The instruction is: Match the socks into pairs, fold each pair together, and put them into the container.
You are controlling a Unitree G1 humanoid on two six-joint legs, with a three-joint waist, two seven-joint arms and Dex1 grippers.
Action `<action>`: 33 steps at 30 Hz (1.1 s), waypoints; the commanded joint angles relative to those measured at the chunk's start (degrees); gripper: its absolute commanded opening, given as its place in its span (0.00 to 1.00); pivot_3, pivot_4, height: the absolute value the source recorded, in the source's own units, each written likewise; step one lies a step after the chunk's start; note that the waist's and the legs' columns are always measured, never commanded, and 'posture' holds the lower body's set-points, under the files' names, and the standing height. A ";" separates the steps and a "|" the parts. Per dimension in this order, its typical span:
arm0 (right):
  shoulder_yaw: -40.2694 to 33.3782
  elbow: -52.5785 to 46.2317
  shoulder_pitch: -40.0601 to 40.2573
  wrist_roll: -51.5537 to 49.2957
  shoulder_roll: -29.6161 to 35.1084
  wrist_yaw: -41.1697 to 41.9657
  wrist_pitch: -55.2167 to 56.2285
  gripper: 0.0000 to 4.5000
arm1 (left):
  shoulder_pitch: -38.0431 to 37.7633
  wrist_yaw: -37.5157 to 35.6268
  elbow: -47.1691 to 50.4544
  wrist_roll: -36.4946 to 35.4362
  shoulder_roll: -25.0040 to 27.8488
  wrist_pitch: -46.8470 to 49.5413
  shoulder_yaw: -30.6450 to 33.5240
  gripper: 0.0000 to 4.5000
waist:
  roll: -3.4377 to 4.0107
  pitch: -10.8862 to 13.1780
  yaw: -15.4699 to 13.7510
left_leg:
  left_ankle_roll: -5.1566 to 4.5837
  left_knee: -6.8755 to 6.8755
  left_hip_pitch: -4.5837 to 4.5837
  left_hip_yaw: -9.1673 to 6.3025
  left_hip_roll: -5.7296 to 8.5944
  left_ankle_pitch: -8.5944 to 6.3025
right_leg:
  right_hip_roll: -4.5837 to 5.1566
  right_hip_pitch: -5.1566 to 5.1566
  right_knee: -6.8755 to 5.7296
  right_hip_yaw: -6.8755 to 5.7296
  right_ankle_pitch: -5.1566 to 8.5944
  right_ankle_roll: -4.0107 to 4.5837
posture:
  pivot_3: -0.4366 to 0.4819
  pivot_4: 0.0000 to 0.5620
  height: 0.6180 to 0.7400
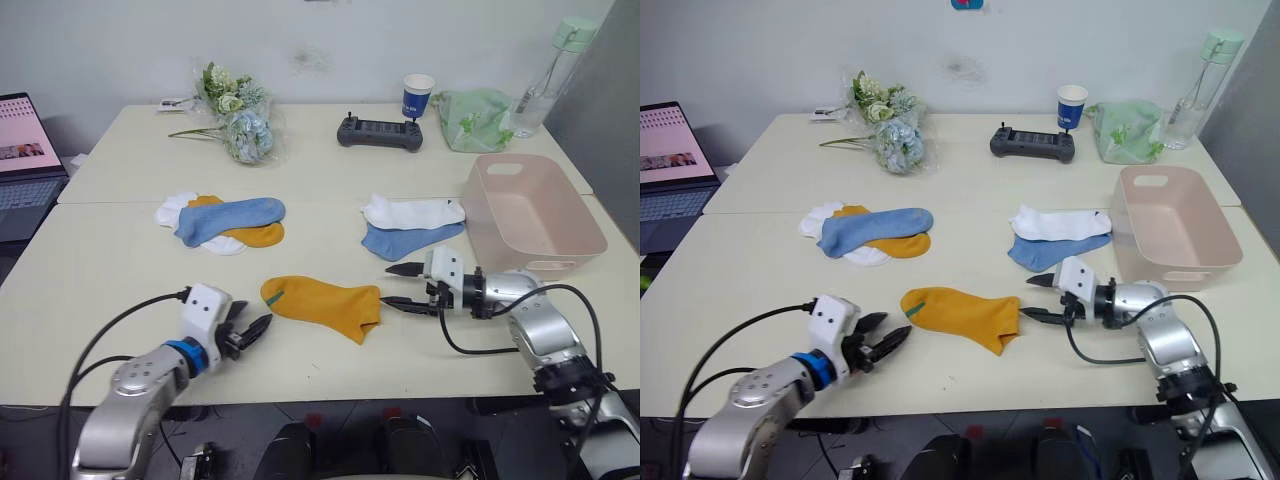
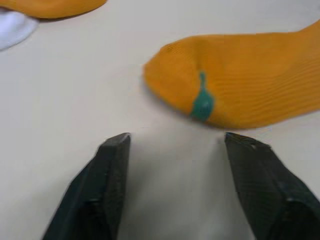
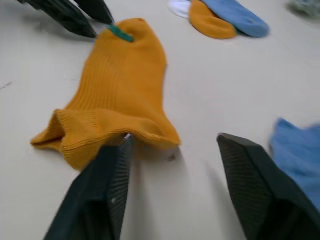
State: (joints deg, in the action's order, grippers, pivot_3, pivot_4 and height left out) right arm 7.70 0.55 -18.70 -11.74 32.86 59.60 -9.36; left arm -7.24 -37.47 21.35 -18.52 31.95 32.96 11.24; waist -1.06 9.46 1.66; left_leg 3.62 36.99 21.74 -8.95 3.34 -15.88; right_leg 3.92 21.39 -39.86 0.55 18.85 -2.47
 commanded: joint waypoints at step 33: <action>-5.04 -12.32 -2.73 -17.85 -8.03 -21.82 -41.35 0.00 | 10.80 -8.15 -6.54 -4.00 1.71 -1.07 -7.39 0.01 | 0.00 0.00 0.59 | -0.12 -0.02 0.01 -0.08 0.04 -0.06 | 0.00 0.06 -0.03 0.01 0.00 0.00 | 0.48 0.27 1.00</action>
State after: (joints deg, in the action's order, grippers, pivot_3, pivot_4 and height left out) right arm 3.14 -12.33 -19.95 -29.79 24.20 36.23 -52.49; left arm 4.30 -47.90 10.27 -20.34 34.13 28.82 2.29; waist -1.06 9.46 2.26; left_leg 3.45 36.97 21.75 -9.03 3.38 -15.97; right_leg 3.92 21.45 -39.89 0.56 18.85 -2.47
